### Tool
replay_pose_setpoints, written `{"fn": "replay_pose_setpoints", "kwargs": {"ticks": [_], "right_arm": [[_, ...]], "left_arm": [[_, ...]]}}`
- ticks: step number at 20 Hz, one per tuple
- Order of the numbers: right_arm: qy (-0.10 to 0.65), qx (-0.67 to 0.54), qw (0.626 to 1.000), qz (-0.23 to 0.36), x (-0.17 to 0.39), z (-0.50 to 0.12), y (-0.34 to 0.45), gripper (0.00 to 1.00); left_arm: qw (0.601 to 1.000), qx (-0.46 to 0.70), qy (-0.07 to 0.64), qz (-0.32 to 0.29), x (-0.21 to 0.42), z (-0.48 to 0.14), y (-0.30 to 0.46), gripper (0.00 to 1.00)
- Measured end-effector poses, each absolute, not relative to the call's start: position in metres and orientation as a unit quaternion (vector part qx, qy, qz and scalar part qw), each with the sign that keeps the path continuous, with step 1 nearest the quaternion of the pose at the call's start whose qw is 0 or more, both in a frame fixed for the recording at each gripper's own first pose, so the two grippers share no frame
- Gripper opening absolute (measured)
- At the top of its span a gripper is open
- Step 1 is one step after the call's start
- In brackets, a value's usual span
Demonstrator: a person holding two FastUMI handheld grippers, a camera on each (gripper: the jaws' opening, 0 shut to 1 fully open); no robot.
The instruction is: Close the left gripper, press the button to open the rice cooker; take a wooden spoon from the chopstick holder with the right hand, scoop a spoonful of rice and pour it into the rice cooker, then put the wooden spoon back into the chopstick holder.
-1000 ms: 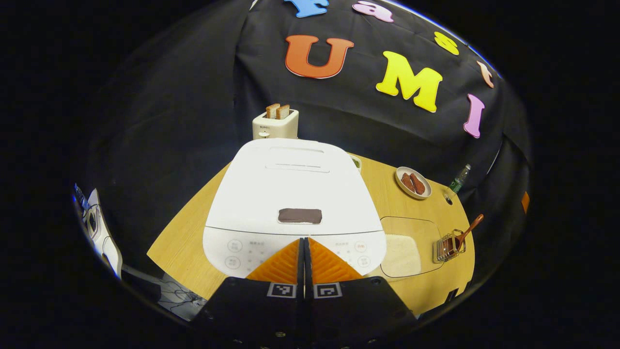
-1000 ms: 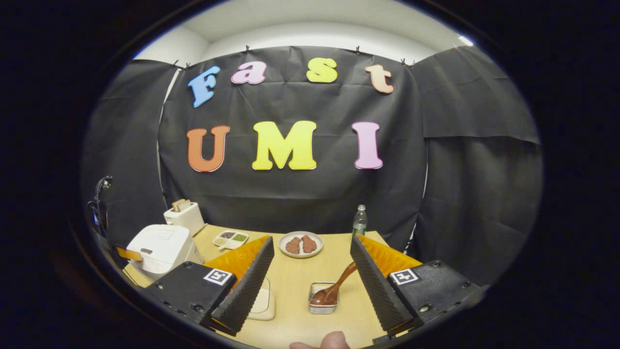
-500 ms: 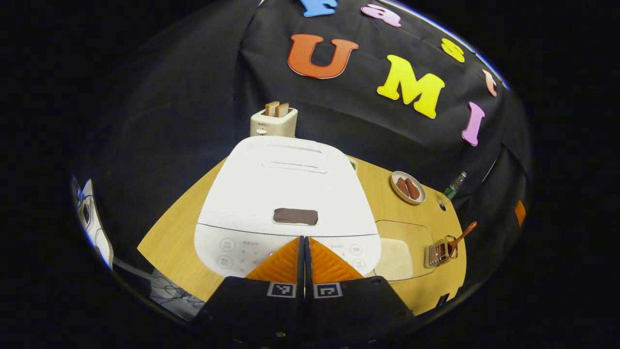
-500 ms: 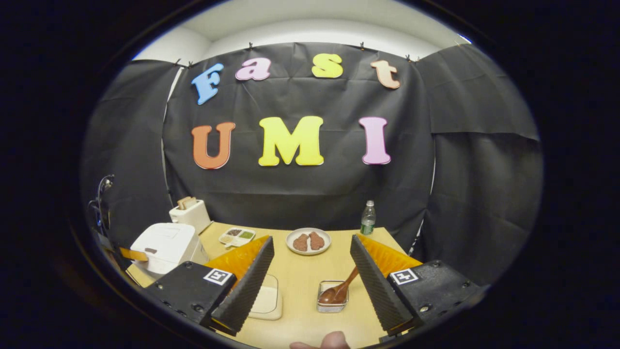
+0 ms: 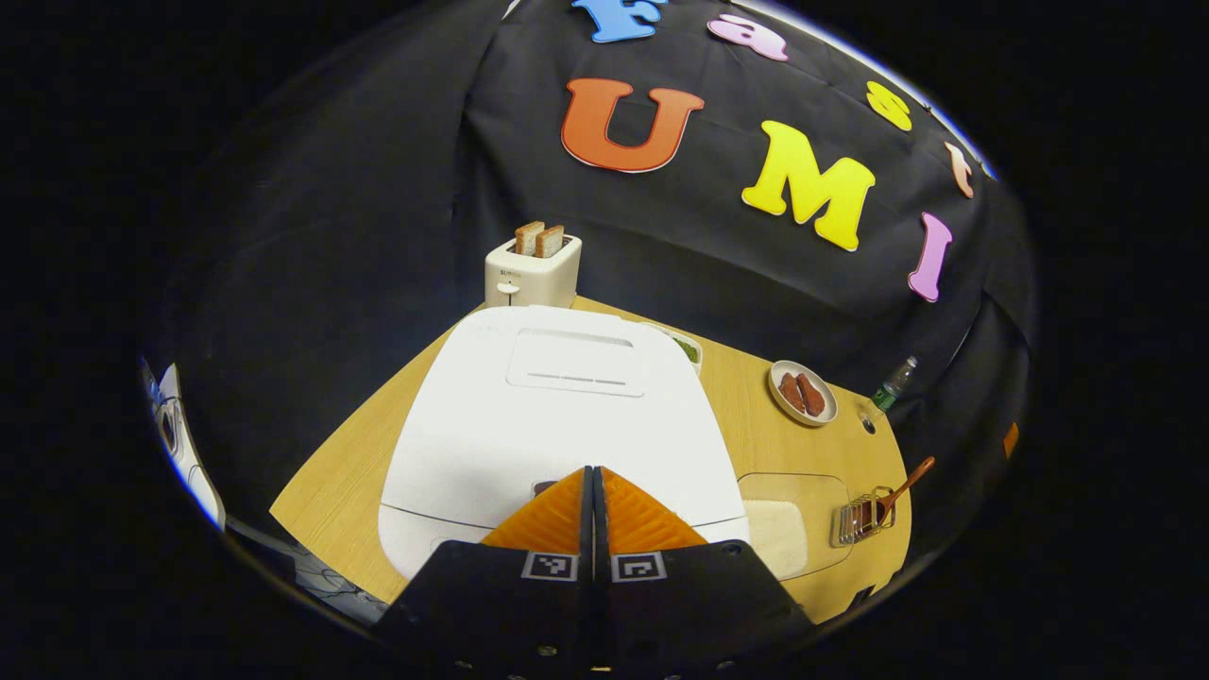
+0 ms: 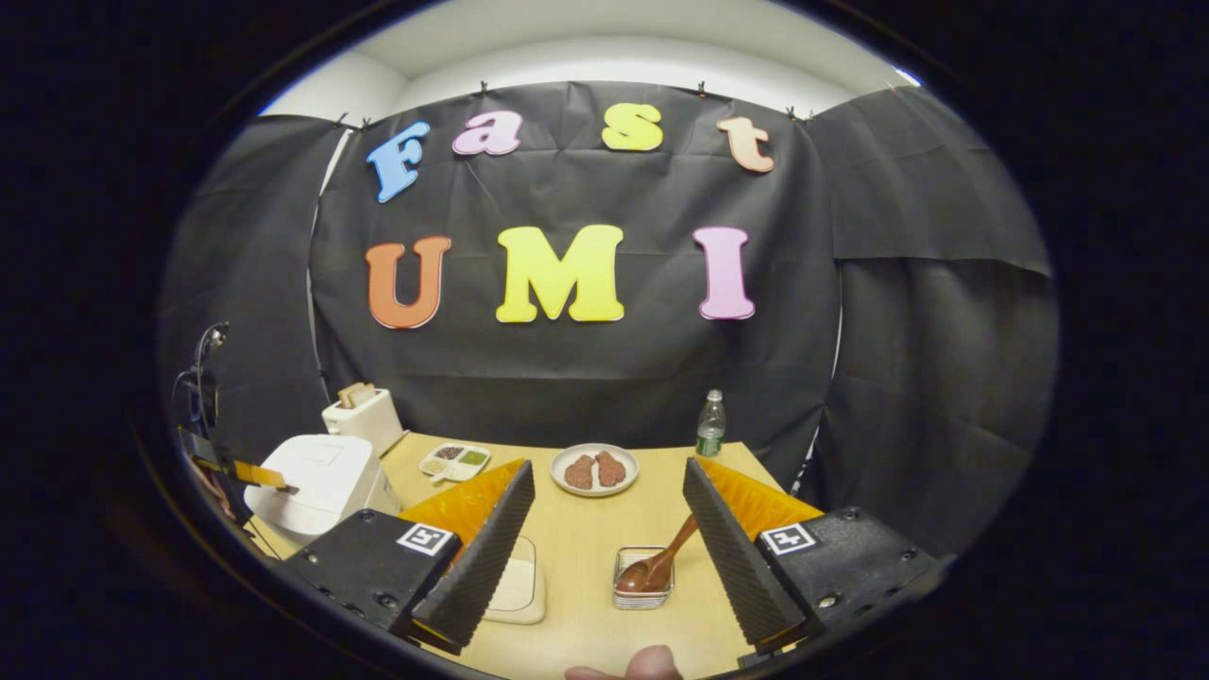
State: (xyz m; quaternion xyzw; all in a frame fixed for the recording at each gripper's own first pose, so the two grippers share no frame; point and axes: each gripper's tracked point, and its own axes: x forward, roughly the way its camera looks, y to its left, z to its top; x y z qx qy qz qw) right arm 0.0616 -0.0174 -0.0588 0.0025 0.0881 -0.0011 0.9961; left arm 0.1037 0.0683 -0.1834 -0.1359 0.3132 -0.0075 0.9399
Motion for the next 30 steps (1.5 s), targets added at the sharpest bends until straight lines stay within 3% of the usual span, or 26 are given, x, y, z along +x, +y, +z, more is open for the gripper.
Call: {"fn": "replay_pose_setpoints", "kwargs": {"ticks": [6, 11, 18, 20, 23, 30], "right_arm": [[0.094, 0.011, 0.995, -0.014, 0.066, -0.064, -0.024, 1.00], [0.097, 0.015, 0.995, -0.004, 0.071, -0.068, -0.017, 1.00], [0.067, 0.012, 0.997, -0.018, 0.072, -0.041, -0.039, 1.00], [0.054, 0.002, 0.998, -0.032, 0.068, -0.030, -0.057, 1.00], [0.047, -0.001, 0.998, -0.049, 0.058, -0.025, -0.082, 1.00], [0.061, 0.008, 0.997, -0.054, 0.049, -0.030, -0.108, 1.00]], "left_arm": [[0.916, -0.163, 0.367, -0.009, 0.098, -0.200, 0.067, 0.00], [0.915, -0.192, 0.355, -0.013, 0.103, -0.196, 0.066, 0.00], [0.968, -0.150, 0.199, 0.014, 0.128, -0.093, 0.078, 0.01], [0.976, -0.143, 0.166, 0.015, 0.139, -0.062, 0.082, 0.01], [0.983, -0.135, 0.123, 0.010, 0.154, -0.026, 0.082, 0.12], [0.990, -0.137, 0.038, 0.018, 0.151, 0.033, 0.086, 0.12]]}}
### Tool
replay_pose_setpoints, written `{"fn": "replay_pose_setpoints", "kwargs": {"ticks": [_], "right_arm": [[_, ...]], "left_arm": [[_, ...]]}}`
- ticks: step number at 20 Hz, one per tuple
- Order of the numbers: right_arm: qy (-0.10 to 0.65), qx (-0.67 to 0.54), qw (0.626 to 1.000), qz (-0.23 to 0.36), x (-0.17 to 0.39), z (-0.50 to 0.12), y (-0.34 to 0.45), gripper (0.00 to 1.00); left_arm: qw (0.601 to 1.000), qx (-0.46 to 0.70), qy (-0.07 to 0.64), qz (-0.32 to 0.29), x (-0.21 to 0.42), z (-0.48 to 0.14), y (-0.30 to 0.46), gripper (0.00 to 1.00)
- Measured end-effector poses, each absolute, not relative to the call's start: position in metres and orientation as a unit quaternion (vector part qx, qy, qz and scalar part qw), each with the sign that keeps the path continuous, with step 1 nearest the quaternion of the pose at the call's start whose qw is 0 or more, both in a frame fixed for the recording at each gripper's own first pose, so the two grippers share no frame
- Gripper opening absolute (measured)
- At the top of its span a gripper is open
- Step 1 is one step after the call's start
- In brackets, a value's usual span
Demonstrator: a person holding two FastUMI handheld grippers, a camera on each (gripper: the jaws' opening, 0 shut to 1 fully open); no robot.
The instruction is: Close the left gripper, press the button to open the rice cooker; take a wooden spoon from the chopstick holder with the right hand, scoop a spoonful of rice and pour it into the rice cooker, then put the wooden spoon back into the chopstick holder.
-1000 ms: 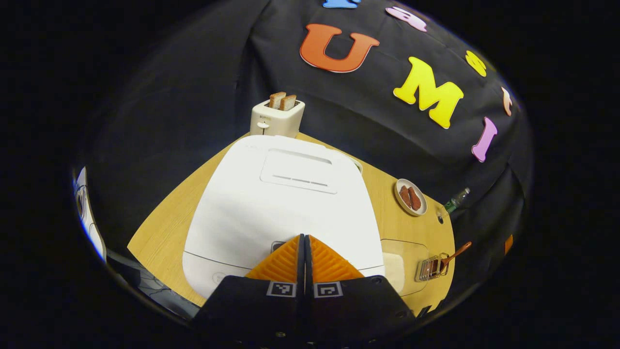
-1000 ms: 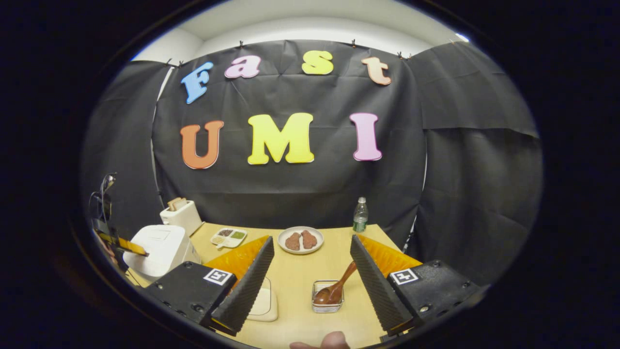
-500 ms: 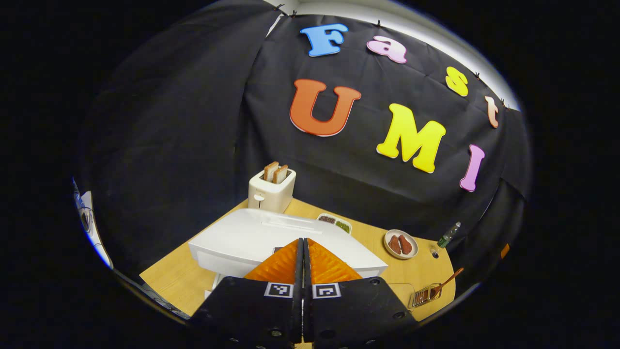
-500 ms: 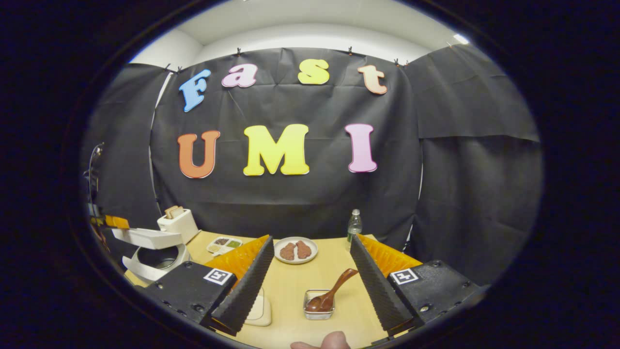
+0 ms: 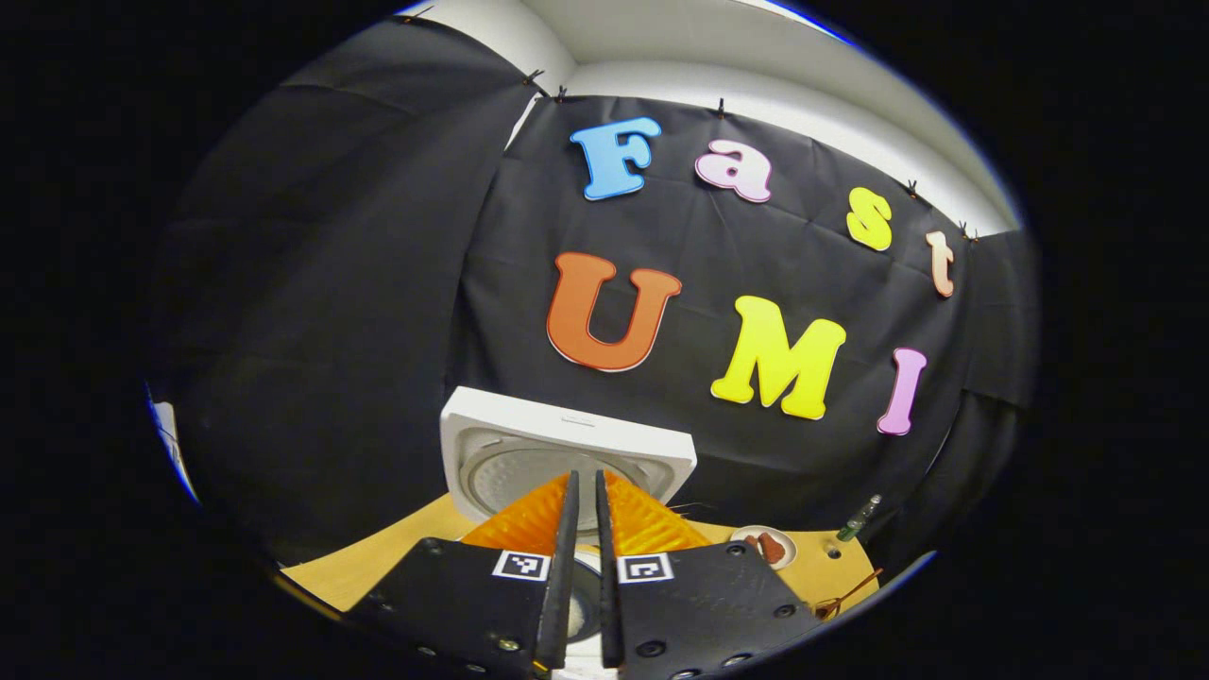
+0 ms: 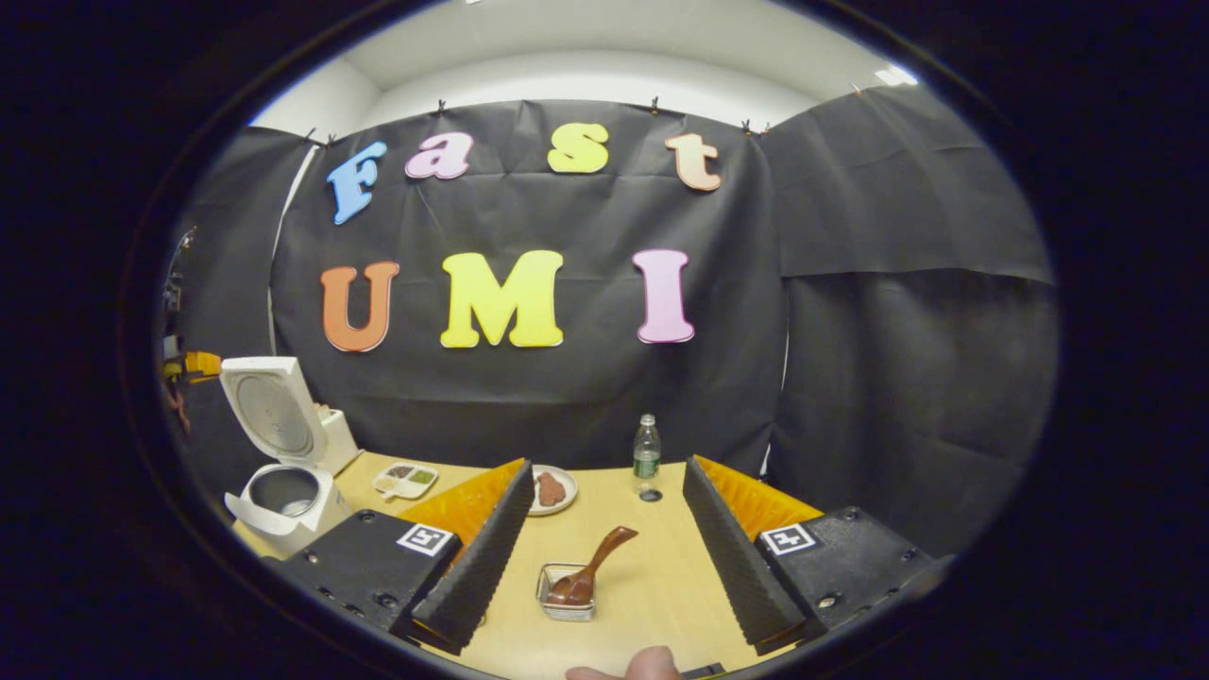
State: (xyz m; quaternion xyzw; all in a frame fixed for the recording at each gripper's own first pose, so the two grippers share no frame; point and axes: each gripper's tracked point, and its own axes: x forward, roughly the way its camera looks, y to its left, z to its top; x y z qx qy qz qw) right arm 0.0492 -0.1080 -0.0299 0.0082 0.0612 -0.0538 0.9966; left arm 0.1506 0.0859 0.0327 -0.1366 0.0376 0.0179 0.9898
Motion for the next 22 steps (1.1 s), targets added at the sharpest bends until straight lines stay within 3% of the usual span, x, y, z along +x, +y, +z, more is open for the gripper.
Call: {"fn": "replay_pose_setpoints", "kwargs": {"ticks": [1, 2, 3, 6, 8, 11, 22], "right_arm": [[0.064, 0.010, 0.996, -0.053, 0.049, -0.032, -0.110, 1.00], [0.069, 0.013, 0.996, -0.053, 0.049, -0.036, -0.112, 1.00], [0.076, 0.019, 0.996, -0.051, 0.050, -0.040, -0.113, 1.00], [0.103, 0.039, 0.993, -0.040, 0.051, -0.058, -0.112, 1.00], [0.118, 0.049, 0.991, -0.026, 0.055, -0.069, -0.108, 1.00], [0.140, 0.056, 0.989, -0.010, 0.061, -0.089, -0.104, 1.00], [0.261, 0.086, 0.961, 0.026, 0.142, -0.221, -0.111, 1.00]], "left_arm": [[0.991, -0.131, 0.032, 0.018, 0.146, 0.035, 0.085, 0.26], [0.992, -0.121, 0.033, 0.018, 0.139, 0.034, 0.083, 0.20], [0.993, -0.111, 0.031, 0.016, 0.132, 0.034, 0.083, 0.41], [0.997, -0.072, 0.019, 0.011, 0.113, 0.040, 0.072, 0.41], [0.999, -0.050, 0.013, 0.012, 0.102, 0.042, 0.065, 0.85], [0.999, -0.041, 0.010, 0.019, 0.092, 0.044, 0.057, 0.96], [0.997, -0.061, 0.014, 0.043, 0.084, 0.047, 0.028, 0.94]]}}
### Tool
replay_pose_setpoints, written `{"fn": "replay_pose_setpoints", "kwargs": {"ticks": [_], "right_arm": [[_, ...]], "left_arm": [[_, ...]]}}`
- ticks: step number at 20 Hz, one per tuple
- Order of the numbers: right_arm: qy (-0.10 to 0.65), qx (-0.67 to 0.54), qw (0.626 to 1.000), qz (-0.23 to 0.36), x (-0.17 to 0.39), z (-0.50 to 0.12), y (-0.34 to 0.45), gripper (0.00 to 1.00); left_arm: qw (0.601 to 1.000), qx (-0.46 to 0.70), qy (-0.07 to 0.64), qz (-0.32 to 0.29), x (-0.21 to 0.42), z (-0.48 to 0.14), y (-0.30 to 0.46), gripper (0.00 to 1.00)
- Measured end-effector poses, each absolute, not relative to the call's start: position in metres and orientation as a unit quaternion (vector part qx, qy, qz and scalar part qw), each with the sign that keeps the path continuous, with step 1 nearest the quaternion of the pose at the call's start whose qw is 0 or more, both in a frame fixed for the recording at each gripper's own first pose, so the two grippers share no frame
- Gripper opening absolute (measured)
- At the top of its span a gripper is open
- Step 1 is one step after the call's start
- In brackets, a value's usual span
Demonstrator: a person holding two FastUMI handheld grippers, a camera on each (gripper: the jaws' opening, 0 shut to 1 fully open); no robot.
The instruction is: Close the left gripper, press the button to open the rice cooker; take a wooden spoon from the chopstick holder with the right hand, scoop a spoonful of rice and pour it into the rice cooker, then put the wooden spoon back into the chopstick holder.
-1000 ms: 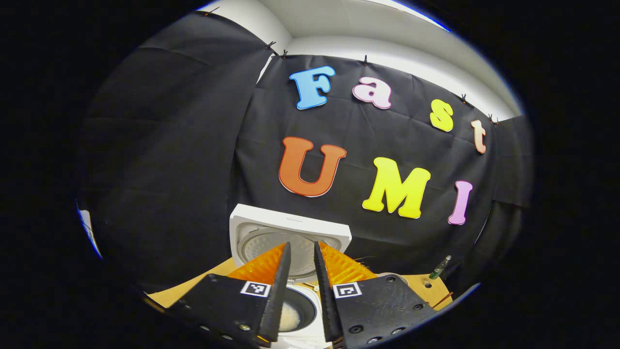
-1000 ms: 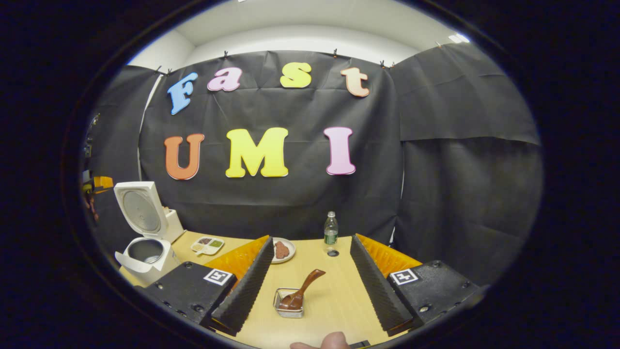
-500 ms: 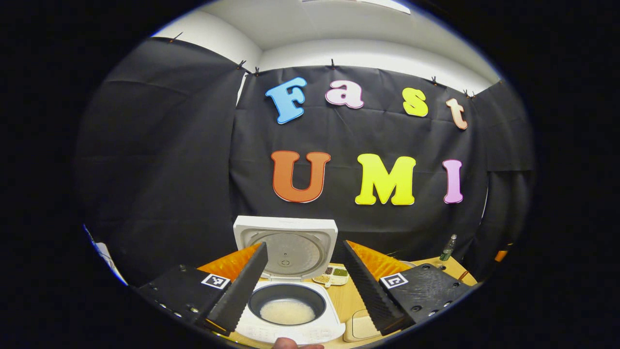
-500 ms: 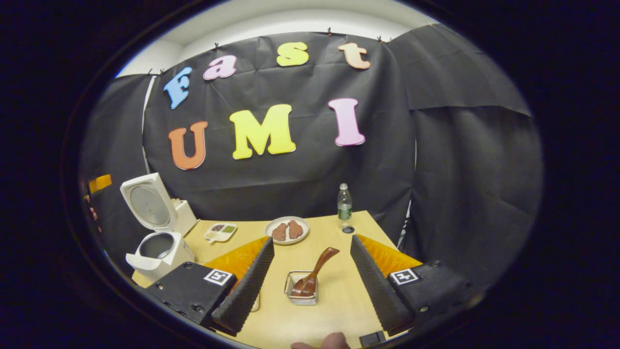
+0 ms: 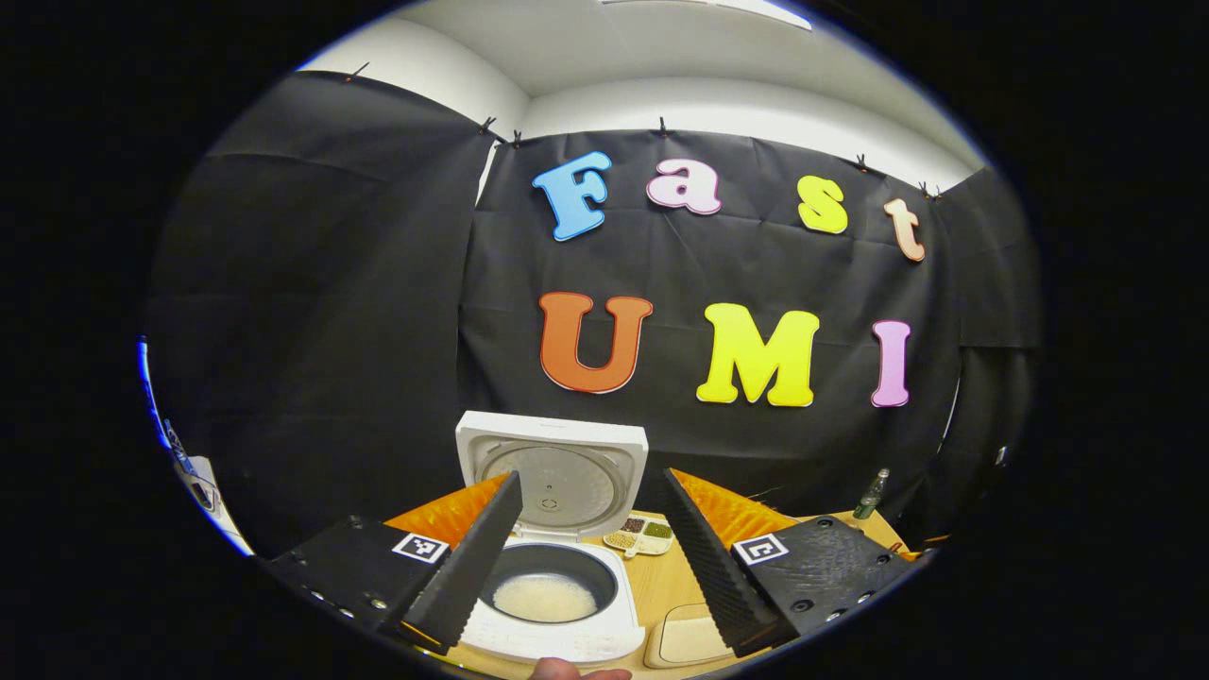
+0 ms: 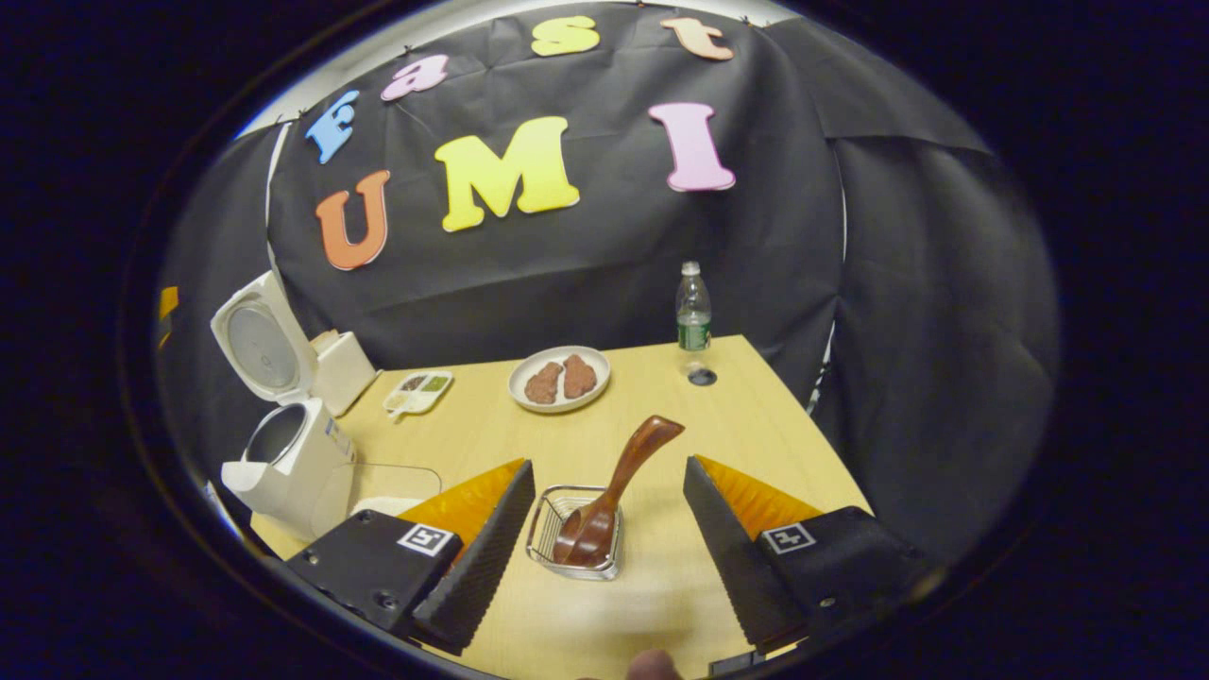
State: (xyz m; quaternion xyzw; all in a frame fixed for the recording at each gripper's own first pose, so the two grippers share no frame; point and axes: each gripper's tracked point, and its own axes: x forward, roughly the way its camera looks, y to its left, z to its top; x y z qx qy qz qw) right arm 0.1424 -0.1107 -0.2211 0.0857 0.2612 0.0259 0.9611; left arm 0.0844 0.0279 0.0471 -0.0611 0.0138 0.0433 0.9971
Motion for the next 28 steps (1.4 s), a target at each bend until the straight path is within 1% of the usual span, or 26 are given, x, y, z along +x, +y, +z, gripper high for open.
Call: {"fn": "replay_pose_setpoints", "kwargs": {"ticks": [1, 2, 3, 4, 5, 6, 7, 8, 9, 10, 11, 12, 14, 15, 16, 21, 25, 28], "right_arm": [[0.274, 0.094, 0.957, 0.027, 0.152, -0.234, -0.112, 0.96], [0.285, 0.099, 0.953, 0.030, 0.161, -0.244, -0.114, 0.96], [0.295, 0.104, 0.949, 0.033, 0.168, -0.252, -0.116, 0.87], [0.303, 0.110, 0.946, 0.039, 0.176, -0.262, -0.115, 0.90], [0.311, 0.116, 0.942, 0.045, 0.181, -0.269, -0.114, 0.87], [0.317, 0.123, 0.939, 0.051, 0.187, -0.275, -0.113, 0.80], [0.323, 0.128, 0.936, 0.056, 0.190, -0.281, -0.112, 0.82], [0.327, 0.136, 0.933, 0.064, 0.195, -0.286, -0.111, 0.80], [0.332, 0.147, 0.929, 0.073, 0.200, -0.289, -0.108, 0.73], [0.336, 0.158, 0.925, 0.083, 0.203, -0.292, -0.104, 0.63], [0.340, 0.166, 0.921, 0.091, 0.207, -0.296, -0.101, 0.60], [0.341, 0.171, 0.919, 0.097, 0.210, -0.297, -0.100, 0.49], [0.343, 0.174, 0.917, 0.104, 0.211, -0.298, -0.100, 0.38], [0.343, 0.179, 0.916, 0.109, 0.210, -0.298, -0.101, 0.29], [0.343, 0.184, 0.914, 0.111, 0.210, -0.296, -0.100, 0.26], [0.342, 0.181, 0.916, 0.109, 0.195, -0.285, -0.094, 0.20], [0.320, 0.148, 0.932, 0.080, 0.190, -0.259, -0.093, 0.13], [0.292, 0.106, 0.949, 0.054, 0.179, -0.229, -0.090, 0.12]], "left_arm": [[0.997, -0.060, 0.014, 0.044, 0.086, 0.048, 0.022, 0.94], [0.997, -0.057, 0.014, 0.044, 0.090, 0.048, 0.015, 0.94], [0.997, -0.054, 0.017, 0.046, 0.094, 0.047, 0.010, 0.94], [0.997, -0.052, 0.019, 0.046, 0.099, 0.046, 0.004, 0.94], [0.997, -0.049, 0.022, 0.048, 0.105, 0.045, -0.002, 0.94], [0.997, -0.047, 0.026, 0.051, 0.110, 0.044, -0.008, 0.94], [0.997, -0.049, 0.032, 0.053, 0.115, 0.042, -0.014, 0.94], [0.996, -0.053, 0.037, 0.054, 0.120, 0.041, -0.019, 0.94], [0.996, -0.058, 0.042, 0.057, 0.124, 0.041, -0.024, 0.94], [0.995, -0.060, 0.046, 0.061, 0.126, 0.040, -0.028, 0.94], [0.995, -0.061, 0.050, 0.066, 0.130, 0.038, -0.032, 0.94], [0.994, -0.060, 0.053, 0.070, 0.131, 0.037, -0.035, 0.94], [0.994, -0.057, 0.061, 0.073, 0.133, 0.035, -0.043, 0.95], [0.994, -0.056, 0.063, 0.072, 0.133, 0.034, -0.047, 0.94], [0.994, -0.055, 0.065, 0.070, 0.134, 0.032, -0.049, 0.94], [0.995, -0.056, 0.068, 0.056, 0.131, 0.030, -0.048, 0.94], [0.996, -0.051, 0.062, 0.037, 0.120, 0.025, -0.026, 0.94], [0.997, -0.043, 0.056, 0.019, 0.111, 0.021, -0.004, 0.94]]}}
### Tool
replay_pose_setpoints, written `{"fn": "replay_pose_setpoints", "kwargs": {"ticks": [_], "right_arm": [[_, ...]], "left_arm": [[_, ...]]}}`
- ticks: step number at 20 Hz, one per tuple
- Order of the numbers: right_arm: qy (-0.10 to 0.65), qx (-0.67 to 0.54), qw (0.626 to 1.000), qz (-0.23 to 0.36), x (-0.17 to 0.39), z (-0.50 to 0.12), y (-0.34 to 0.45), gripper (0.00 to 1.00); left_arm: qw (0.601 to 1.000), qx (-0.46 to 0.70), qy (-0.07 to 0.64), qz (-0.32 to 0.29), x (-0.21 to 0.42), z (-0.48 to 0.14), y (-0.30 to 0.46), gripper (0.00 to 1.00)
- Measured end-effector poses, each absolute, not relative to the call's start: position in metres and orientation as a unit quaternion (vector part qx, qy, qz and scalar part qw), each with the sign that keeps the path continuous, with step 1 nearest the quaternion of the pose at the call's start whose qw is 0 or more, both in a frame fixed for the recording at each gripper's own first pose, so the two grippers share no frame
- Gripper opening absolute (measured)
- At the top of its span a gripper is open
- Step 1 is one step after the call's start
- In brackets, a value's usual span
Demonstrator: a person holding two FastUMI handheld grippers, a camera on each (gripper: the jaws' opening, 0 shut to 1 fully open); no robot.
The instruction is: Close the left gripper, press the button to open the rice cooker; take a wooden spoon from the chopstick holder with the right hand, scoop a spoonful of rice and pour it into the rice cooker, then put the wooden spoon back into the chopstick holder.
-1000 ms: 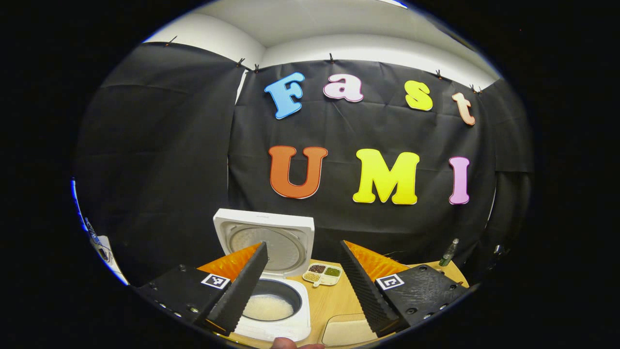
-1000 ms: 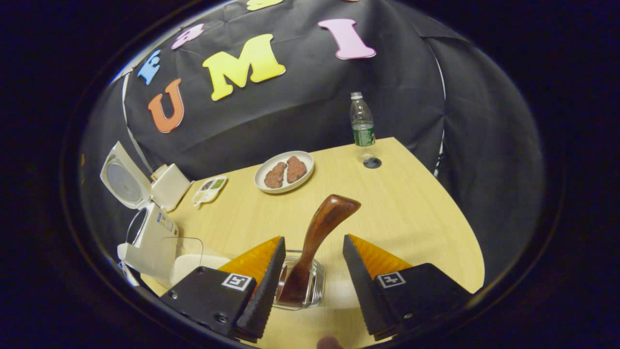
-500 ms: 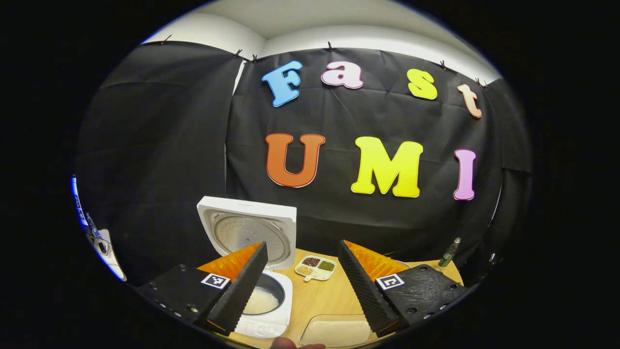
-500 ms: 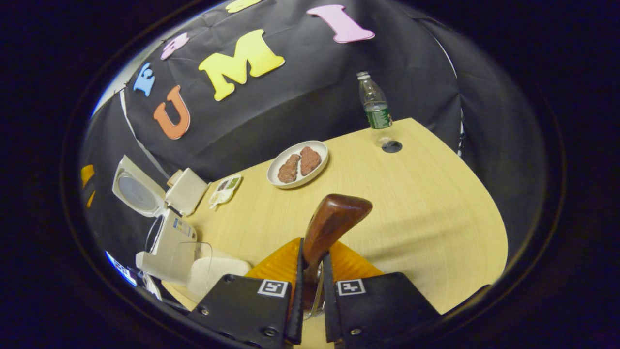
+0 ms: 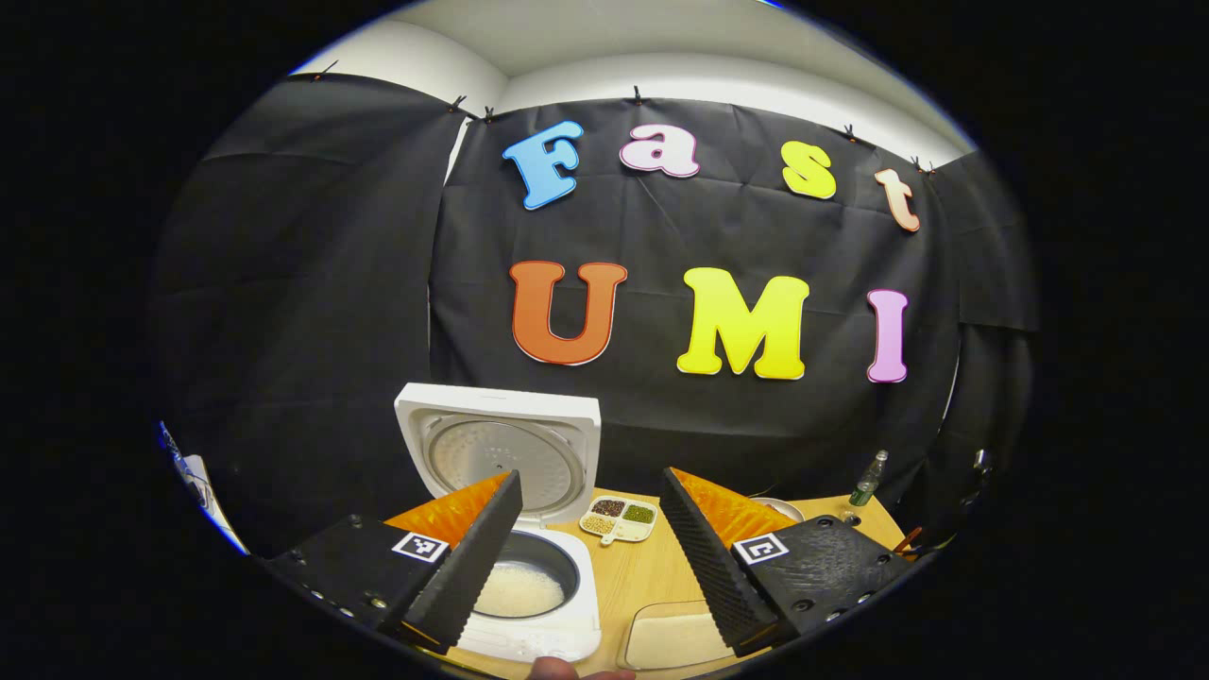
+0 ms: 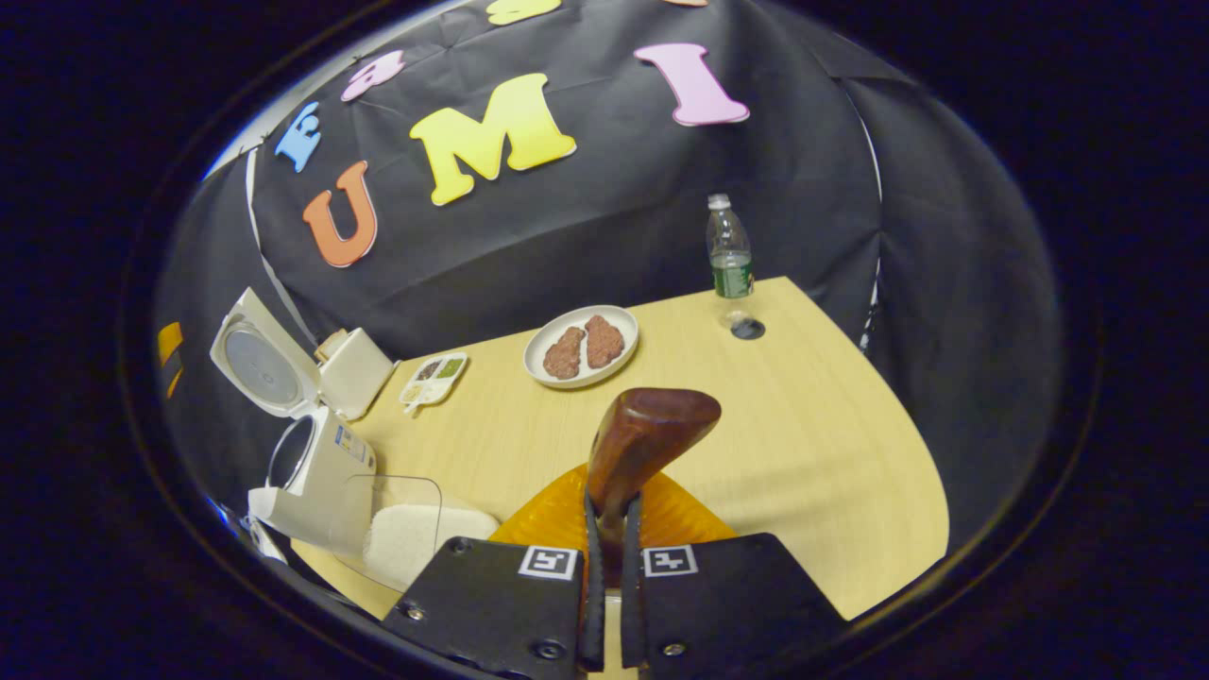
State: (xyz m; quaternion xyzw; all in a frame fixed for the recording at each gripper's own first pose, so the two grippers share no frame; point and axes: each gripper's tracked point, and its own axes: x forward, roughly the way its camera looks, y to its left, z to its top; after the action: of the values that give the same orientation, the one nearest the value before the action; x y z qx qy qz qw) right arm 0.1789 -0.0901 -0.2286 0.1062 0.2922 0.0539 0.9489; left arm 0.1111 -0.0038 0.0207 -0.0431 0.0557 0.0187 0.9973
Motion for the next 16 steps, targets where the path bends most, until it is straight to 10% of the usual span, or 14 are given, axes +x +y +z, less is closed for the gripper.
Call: {"fn": "replay_pose_setpoints", "kwargs": {"ticks": [11, 16], "right_arm": [[0.172, 0.016, 0.978, 0.115, 0.131, -0.116, 0.066, 0.12], [0.199, -0.053, 0.966, 0.157, 0.124, -0.172, 0.136, 0.12]], "left_arm": [[0.996, -0.047, 0.070, -0.005, 0.064, -0.020, 0.097, 0.94], [0.995, -0.060, 0.074, 0.020, 0.046, -0.025, 0.142, 0.94]]}}
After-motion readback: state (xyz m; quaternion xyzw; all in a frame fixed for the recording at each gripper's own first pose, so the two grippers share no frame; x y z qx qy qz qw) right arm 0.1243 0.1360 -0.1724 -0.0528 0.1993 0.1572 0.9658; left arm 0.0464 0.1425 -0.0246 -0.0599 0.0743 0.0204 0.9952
